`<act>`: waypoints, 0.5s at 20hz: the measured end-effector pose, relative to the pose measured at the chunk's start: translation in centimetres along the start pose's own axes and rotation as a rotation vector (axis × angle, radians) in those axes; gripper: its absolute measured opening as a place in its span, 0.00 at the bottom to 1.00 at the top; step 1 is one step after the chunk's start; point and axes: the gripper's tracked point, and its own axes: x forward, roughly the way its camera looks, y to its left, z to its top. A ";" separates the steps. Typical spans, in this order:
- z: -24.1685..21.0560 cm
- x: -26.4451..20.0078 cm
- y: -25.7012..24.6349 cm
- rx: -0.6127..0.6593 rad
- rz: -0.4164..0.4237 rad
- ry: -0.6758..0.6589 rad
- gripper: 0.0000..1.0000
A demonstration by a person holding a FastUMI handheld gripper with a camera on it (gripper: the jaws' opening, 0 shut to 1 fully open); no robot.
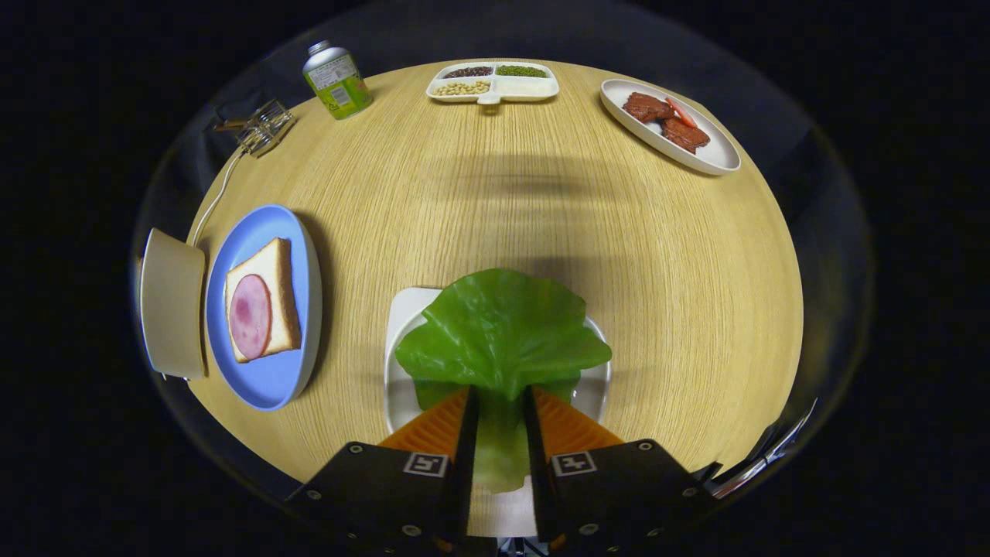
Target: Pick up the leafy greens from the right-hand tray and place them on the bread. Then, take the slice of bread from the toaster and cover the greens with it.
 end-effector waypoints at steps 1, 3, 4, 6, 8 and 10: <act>0.1 0.0 0.0 0.009 0.002 -0.001 0.29; 0.2 0.0 0.1 0.041 0.016 0.002 0.16; 0.2 -0.1 0.2 0.061 0.025 0.005 0.12; 0.4 -0.6 0.4 0.095 0.042 0.000 0.08; 0.7 -1.7 1.0 0.109 0.067 -0.018 0.07; 1.0 -2.7 1.4 0.099 0.078 -0.033 0.07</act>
